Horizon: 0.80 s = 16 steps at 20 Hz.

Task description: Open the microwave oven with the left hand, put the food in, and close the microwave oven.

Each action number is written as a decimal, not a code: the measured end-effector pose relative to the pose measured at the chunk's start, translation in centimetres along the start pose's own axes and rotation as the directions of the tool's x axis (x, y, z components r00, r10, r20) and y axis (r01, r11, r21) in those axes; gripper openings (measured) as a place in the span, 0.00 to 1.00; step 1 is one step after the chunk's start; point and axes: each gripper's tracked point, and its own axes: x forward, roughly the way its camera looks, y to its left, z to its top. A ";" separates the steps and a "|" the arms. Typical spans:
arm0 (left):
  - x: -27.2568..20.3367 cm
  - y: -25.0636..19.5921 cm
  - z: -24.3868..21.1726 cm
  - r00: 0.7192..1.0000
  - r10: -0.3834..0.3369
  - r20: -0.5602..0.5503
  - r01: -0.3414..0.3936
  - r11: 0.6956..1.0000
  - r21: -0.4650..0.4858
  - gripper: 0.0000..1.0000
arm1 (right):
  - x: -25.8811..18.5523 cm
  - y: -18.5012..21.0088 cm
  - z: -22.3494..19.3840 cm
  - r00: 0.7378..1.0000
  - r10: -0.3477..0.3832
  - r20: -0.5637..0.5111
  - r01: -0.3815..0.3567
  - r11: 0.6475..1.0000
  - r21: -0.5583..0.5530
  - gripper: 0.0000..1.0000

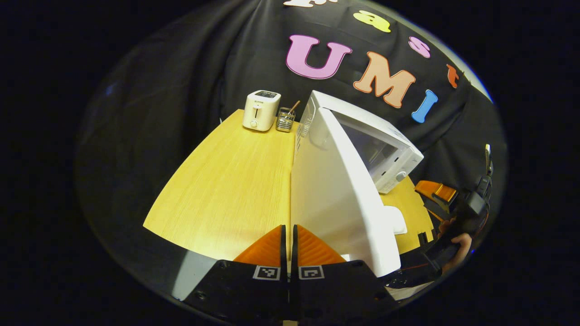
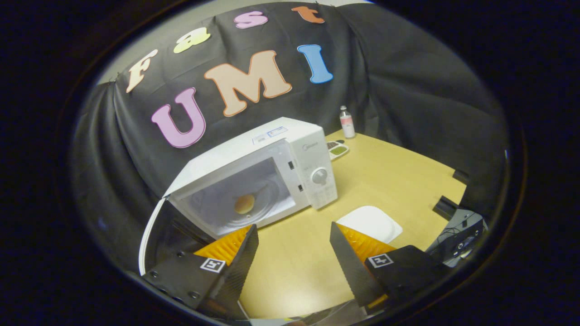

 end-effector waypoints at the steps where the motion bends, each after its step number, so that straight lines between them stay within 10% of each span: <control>1: 0.2 -0.5 -0.2 1.000 -0.013 -0.012 0.013 1.000 -0.010 0.01 | -0.4 -0.6 -0.1 1.000 -0.010 -0.003 0.010 1.000 -0.005 0.87; 16: 4.4 -12.6 -0.5 0.998 -0.061 -0.033 0.062 0.998 0.028 0.01 | -1.5 -9.2 2.8 0.998 -0.017 -0.060 0.012 0.996 -0.090 0.98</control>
